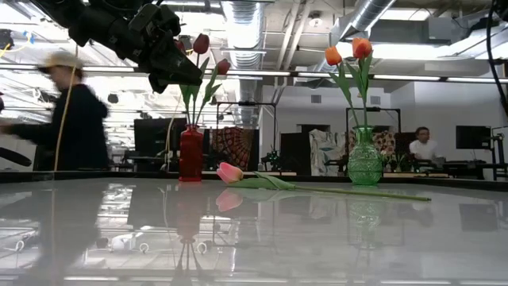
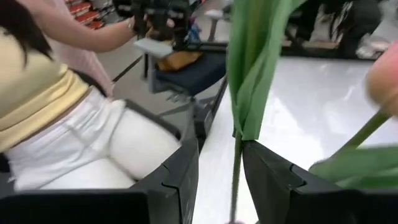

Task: Sort flowers into vase by color
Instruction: Put the pink flower into the purple vase

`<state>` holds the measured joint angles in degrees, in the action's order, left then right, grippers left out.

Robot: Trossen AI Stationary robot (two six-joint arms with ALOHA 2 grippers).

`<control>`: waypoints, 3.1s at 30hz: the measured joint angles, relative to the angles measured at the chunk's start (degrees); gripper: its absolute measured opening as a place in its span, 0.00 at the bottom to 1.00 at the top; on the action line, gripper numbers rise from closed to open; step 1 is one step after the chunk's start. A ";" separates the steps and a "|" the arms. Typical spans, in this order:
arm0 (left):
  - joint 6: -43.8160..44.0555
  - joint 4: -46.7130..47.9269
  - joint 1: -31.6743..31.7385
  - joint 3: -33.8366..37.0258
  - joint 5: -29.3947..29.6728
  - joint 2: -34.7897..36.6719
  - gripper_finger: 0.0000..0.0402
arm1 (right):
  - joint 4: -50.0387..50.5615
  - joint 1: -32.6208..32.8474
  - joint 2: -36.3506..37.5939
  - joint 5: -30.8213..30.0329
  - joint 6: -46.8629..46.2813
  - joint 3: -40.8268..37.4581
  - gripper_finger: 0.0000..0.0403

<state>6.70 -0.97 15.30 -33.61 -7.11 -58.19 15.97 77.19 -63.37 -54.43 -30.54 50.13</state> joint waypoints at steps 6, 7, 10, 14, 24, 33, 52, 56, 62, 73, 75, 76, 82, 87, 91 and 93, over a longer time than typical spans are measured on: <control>0.00 0.00 0.01 0.00 0.00 0.00 0.30 | 4.13 -1.24 0.00 5.00 -6.21 0.00 0.38; 0.00 0.00 -0.01 0.00 0.00 0.00 0.30 | 5.11 -1.27 0.00 5.23 -7.48 0.00 0.38; 0.00 0.00 -0.01 0.00 0.00 0.00 0.30 | 7.68 -1.30 0.00 5.30 -10.59 0.00 0.38; 0.00 0.00 -0.01 0.00 0.00 0.00 0.30 | 9.08 -1.27 0.00 5.39 -12.99 0.00 0.38; 0.00 0.00 -0.01 0.00 0.00 0.00 0.30 | 9.11 -1.06 0.54 7.38 -13.14 0.00 0.38; 0.00 0.00 -0.01 0.00 0.00 0.00 0.30 | 10.18 -1.12 7.74 11.14 -13.16 0.00 0.38; 0.00 0.00 -0.01 0.00 0.00 0.00 0.30 | 30.27 -2.48 23.39 6.74 -12.31 0.04 0.38; 0.00 0.01 0.00 0.00 0.00 0.00 0.30 | 35.93 -5.20 25.00 2.23 -12.33 0.04 0.38; 0.00 0.00 -0.01 0.00 0.00 0.00 0.31 | 36.53 -12.92 24.20 -1.08 -12.54 0.04 0.38; -0.02 0.00 0.01 0.00 0.00 0.00 0.31 | 33.35 -30.88 15.95 7.25 -13.12 0.02 0.38; -0.01 0.02 -0.01 0.00 0.01 0.00 0.30 | 33.26 -34.03 14.85 8.23 -12.16 0.02 0.38; -0.02 0.01 0.00 0.00 0.00 0.00 0.30 | 33.26 -35.49 14.40 8.31 -11.50 0.02 0.38; -0.02 0.02 0.01 0.00 0.02 0.00 0.30 | 33.26 -44.45 13.18 12.57 -11.00 0.02 0.38; -0.02 0.02 -0.01 0.00 0.02 0.00 0.30 | 32.86 -50.40 12.54 16.03 -10.84 0.02 0.38; -0.02 0.04 -0.01 0.00 0.02 0.00 0.31 | 32.50 -54.24 11.99 18.69 -8.61 0.02 0.38; -0.02 0.02 0.00 0.00 0.02 0.00 0.30 | 31.44 -56.10 11.75 20.57 -6.70 0.02 0.38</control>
<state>6.68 -0.95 15.29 -33.61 -7.09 -58.19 47.41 21.09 -51.62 -33.85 -37.24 50.15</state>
